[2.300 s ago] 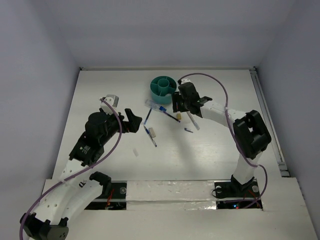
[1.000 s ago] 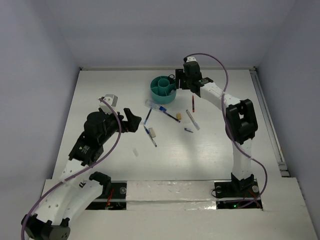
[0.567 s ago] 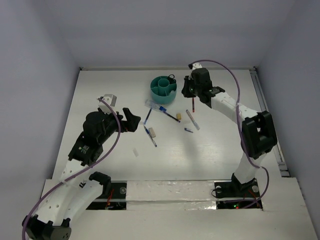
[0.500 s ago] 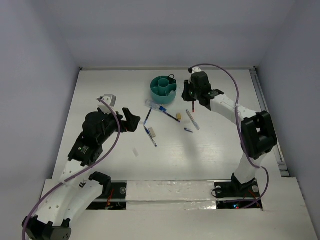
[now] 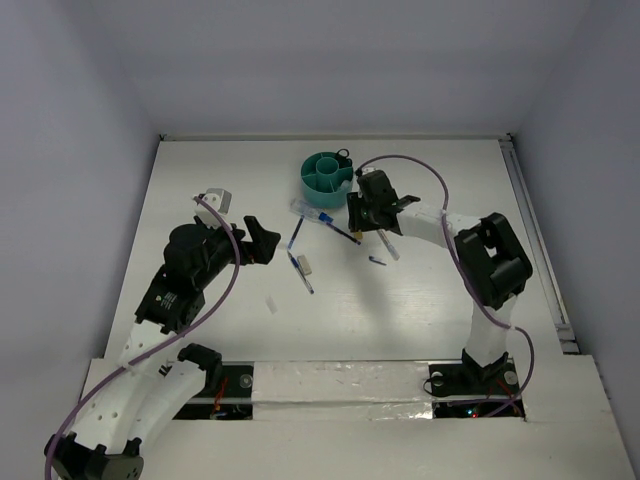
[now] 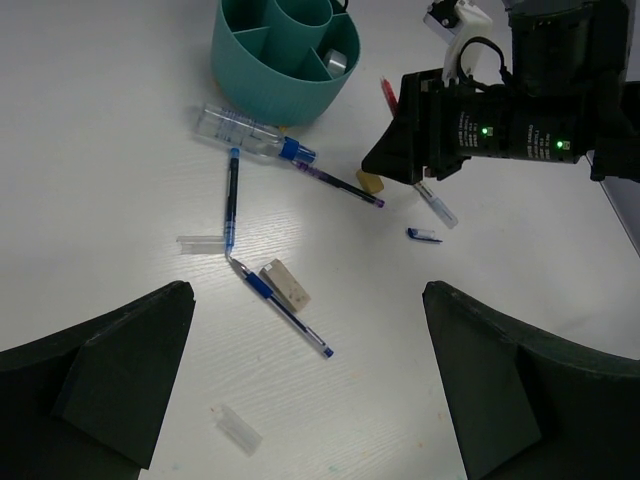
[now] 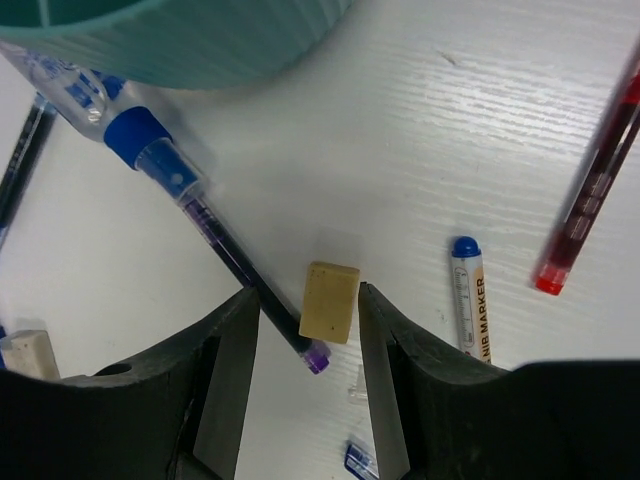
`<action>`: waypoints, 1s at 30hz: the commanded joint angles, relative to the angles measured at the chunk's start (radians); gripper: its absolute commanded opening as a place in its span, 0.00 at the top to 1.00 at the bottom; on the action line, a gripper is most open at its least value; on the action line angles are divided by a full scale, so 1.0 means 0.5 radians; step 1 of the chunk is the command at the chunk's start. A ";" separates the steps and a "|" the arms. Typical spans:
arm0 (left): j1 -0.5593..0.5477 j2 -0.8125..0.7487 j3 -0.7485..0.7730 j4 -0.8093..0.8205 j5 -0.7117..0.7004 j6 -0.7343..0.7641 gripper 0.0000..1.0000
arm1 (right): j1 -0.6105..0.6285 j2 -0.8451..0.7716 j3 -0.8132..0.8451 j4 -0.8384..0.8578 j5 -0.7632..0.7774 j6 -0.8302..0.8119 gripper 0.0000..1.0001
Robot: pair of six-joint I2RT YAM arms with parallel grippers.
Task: Sort the stationery into containers
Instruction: Pick up the stationery from the center of the board, then place the stationery in the storage box.
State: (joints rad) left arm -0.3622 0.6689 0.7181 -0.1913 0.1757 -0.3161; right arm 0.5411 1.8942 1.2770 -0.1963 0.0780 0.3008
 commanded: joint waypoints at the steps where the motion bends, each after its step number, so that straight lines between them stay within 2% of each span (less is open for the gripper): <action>1: 0.013 -0.031 -0.004 0.085 0.017 0.006 0.01 | 0.041 0.055 0.035 -0.025 0.132 0.030 0.51; 8: 0.013 -0.031 -0.007 0.088 0.017 0.003 0.01 | 0.041 0.132 0.048 -0.052 0.233 0.052 0.54; 10: 0.013 -0.028 -0.007 0.088 0.017 0.003 0.01 | 0.041 0.157 0.051 -0.055 0.243 0.055 0.60; 12: 0.013 -0.025 -0.007 0.088 0.020 0.003 0.01 | 0.041 0.160 0.051 -0.043 0.252 0.058 0.71; 14: 0.013 -0.022 -0.007 0.091 0.023 0.003 0.01 | 0.041 0.139 0.048 -0.006 0.276 0.058 0.75; 15: 0.013 -0.019 -0.007 0.091 0.023 0.000 0.01 | 0.041 0.126 0.048 0.006 0.286 0.052 0.82; 17: 0.013 -0.013 -0.010 0.091 0.023 0.003 0.01 | 0.041 0.068 0.066 0.043 0.307 0.034 0.87; 24: 0.013 0.006 -0.004 0.088 0.026 0.006 0.06 | 0.151 -0.272 0.078 0.294 0.240 -0.113 0.88; 27: 0.034 0.018 0.003 0.091 0.038 0.012 0.09 | 0.191 -0.227 0.240 0.368 0.078 -0.202 0.88; 30: 0.053 0.027 0.003 0.097 0.066 0.019 0.14 | 0.212 -0.056 0.534 0.288 0.022 -0.313 0.88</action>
State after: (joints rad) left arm -0.3496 0.6781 0.7181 -0.1909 0.1848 -0.3153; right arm 0.6285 1.8149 1.4055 -0.1204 0.1383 0.2276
